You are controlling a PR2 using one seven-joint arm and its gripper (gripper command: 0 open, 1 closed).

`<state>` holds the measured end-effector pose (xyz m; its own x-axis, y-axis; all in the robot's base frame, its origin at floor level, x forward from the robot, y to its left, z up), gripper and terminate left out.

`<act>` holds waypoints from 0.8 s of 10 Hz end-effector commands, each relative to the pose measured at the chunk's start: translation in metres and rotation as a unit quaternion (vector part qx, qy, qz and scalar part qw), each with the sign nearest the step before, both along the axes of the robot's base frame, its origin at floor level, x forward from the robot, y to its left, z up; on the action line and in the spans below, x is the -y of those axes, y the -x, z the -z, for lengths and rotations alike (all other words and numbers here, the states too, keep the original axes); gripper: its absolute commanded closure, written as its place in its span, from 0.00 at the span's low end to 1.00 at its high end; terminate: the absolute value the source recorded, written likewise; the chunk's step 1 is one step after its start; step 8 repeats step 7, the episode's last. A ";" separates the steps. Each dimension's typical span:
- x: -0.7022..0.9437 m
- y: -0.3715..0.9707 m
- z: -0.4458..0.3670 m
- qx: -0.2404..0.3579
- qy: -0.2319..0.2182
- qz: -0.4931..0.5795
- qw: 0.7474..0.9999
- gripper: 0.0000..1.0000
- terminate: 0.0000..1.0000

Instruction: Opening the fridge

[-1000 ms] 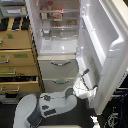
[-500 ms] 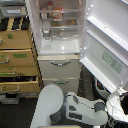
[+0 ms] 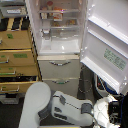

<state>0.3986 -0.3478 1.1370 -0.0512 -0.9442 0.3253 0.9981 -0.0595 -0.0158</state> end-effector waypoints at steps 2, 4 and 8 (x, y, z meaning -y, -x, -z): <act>-0.468 -0.094 0.076 0.015 -0.032 -0.301 0.953 0.00 0.00; -0.521 -0.096 0.096 0.011 -0.038 -0.349 0.936 0.00 0.00; -0.608 -0.089 0.157 -0.020 -0.005 -0.472 0.881 0.00 1.00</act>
